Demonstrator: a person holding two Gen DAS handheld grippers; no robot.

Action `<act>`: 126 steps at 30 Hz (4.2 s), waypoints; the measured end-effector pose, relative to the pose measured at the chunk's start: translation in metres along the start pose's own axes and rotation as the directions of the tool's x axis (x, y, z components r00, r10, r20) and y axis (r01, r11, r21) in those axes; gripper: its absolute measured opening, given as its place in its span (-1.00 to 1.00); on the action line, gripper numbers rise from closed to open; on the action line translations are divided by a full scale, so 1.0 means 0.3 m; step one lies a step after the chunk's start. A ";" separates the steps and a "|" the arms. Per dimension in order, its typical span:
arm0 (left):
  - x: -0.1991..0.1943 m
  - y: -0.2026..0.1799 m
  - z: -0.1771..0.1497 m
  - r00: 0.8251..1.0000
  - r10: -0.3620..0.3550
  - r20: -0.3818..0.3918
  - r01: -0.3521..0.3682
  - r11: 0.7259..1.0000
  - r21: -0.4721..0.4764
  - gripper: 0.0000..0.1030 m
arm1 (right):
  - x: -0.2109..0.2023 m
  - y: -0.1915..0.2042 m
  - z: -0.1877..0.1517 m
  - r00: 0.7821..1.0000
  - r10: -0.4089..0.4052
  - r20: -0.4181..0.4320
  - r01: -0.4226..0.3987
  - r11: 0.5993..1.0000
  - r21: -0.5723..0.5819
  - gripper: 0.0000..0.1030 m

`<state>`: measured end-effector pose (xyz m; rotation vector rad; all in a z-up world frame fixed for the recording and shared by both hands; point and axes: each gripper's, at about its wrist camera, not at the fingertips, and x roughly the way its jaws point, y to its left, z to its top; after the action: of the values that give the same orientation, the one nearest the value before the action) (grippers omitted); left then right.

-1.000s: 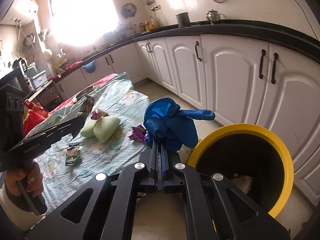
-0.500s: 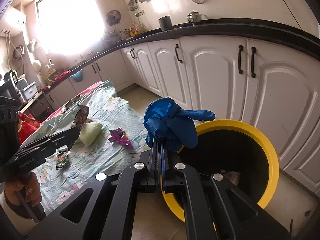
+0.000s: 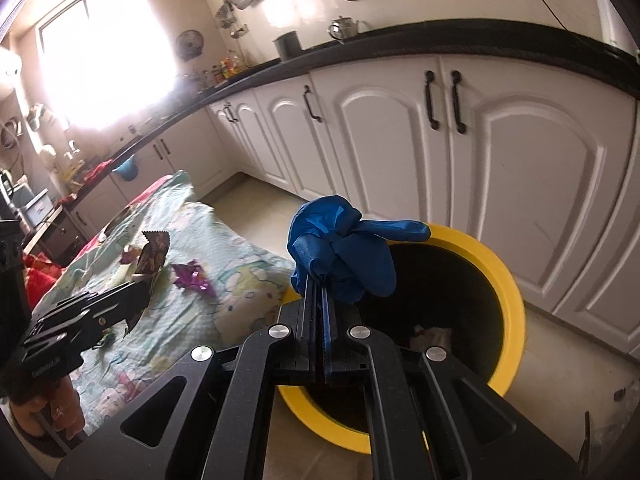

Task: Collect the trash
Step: 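Carry the chocolate bar and blue glove over the yellow bin with both grippers, then open both grippers to drop the chocolate bar and glove into the bin, then move both tools back toward the trash on the blanket, then grasp the pink wrapper on the green sponge with the left gripper while the right gripper grasps the purple wrapper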

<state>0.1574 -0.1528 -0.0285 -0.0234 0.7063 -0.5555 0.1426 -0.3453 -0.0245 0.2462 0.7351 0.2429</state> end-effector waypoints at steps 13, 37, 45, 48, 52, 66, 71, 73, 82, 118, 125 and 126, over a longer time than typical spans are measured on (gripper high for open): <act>0.178 -0.089 -0.019 0.994 -0.059 -0.093 0.062 0.998 0.028 -0.85 | 0.042 -0.128 -0.044 0.997 -0.035 -0.069 0.040 0.997 0.073 -0.95; 0.382 -0.121 -0.069 0.976 -0.073 -0.207 0.086 0.995 0.055 -0.83 | 0.080 -0.223 -0.055 0.992 -0.062 -0.106 0.076 0.988 0.135 -0.93; 0.366 -0.101 -0.074 0.978 -0.063 -0.199 0.071 0.997 0.034 -0.28 | 0.058 -0.226 -0.047 0.994 -0.079 -0.078 0.090 0.985 0.148 -0.35; 0.355 -0.084 -0.072 0.980 -0.050 -0.191 0.054 0.998 0.016 0.03 | 0.047 -0.230 -0.043 0.994 -0.084 -0.069 0.094 0.983 0.155 -0.23; 0.322 -0.056 -0.067 0.987 -0.017 -0.162 0.018 1.000 0.009 0.52 | 0.031 -0.234 -0.040 0.994 -0.094 -0.054 0.102 0.981 0.165 -0.09; 0.130 0.058 -0.038 0.993 0.105 -0.048 -0.107 0.994 -0.037 0.79 | -0.027 -0.139 -0.025 0.992 -0.122 0.024 0.119 0.987 0.110 0.22; 0.056 0.097 -0.026 0.988 0.157 0.000 -0.157 0.986 -0.048 0.79 | -0.040 -0.067 -0.014 0.994 -0.095 0.047 0.093 0.994 0.057 0.25; 0.025 0.116 -0.023 0.983 0.181 0.020 -0.180 0.982 -0.056 0.79 | -0.041 -0.032 -0.007 0.995 -0.085 0.053 0.084 0.996 0.031 0.25; -0.102 0.229 0.001 0.946 0.308 0.097 -0.297 0.948 -0.116 0.79 | -0.033 0.072 0.008 0.997 -0.049 0.059 0.052 0.997 -0.050 0.25; -0.206 0.669 -0.018 0.868 0.496 0.030 -0.464 0.830 -0.310 0.79 | 0.414 0.545 -0.001 0.983 0.078 -0.166 -0.135 0.919 -0.370 0.25; -0.131 0.699 0.006 0.879 0.477 -0.018 -0.461 0.837 -0.294 0.60 | 0.530 0.567 0.004 0.975 0.059 -0.212 -0.135 0.921 -0.365 0.25; -0.117 0.705 0.008 0.881 0.472 -0.029 -0.459 0.839 -0.292 0.57 | 0.541 0.567 0.002 0.973 0.062 -0.221 -0.140 0.922 -0.360 0.22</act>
<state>0.2376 0.0449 -0.0483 -0.1352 0.7152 0.0234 0.2368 -0.1357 -0.0743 -0.1080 0.8656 0.5075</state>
